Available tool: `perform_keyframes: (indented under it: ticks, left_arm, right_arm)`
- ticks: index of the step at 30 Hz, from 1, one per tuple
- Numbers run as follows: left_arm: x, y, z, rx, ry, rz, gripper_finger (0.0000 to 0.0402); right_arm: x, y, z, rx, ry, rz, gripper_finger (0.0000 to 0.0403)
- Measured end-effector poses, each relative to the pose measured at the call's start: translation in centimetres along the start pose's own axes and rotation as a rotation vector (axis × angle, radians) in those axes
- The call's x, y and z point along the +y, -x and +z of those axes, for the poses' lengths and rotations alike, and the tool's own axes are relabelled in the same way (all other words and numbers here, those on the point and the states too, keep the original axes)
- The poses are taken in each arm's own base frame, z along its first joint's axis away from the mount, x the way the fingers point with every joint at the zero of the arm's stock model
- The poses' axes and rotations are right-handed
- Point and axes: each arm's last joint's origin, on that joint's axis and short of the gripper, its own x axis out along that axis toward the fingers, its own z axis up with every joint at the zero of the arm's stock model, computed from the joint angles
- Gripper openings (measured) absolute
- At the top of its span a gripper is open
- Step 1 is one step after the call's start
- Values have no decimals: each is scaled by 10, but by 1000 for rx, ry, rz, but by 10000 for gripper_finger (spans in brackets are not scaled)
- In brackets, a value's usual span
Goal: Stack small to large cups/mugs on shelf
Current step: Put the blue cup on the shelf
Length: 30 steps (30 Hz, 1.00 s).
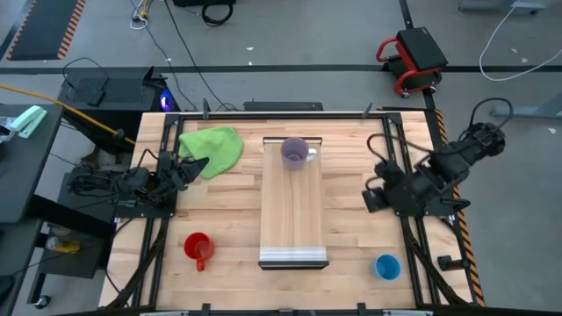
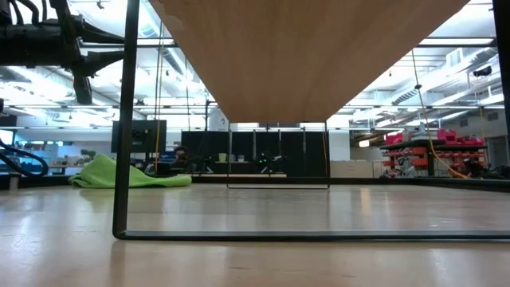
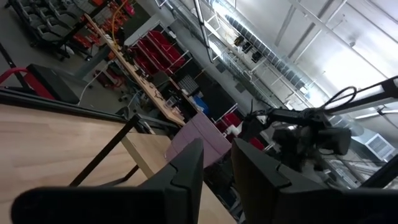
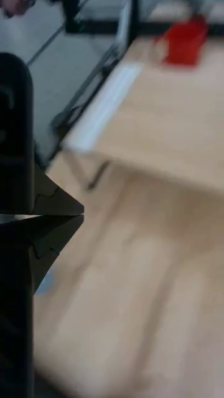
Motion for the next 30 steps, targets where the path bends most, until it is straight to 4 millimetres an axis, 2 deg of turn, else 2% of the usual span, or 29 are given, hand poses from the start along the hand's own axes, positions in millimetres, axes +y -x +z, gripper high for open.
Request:
perform_keyframes:
  ticks: [5, 10, 16, 21, 24, 30]
  left_arm:
    - [0, 0, 0, 0, 0, 0, 95]
    - [0, 0, 0, 0, 0, 0, 94]
    - [0, 0, 0, 11, 4, -12, 93]
    - [-1, 0, -1, 29, 27, -30, 97]
    - [-1, 0, -1, 37, 27, -39, 98]
    - [-1, 0, -1, 37, 26, -39, 98]
  right_arm:
    - [-2, -7, -28, 103, -25, -98, 11]
    - [-8, -20, -57, 68, 23, -267, 11]
    - [-9, -40, -99, 59, 115, -363, 11]
    - [-21, -51, -136, 50, 120, -446, 13]
    - [-27, -57, -153, 67, 148, -486, 25]
    - [-25, -77, -170, 55, 152, -515, 70]
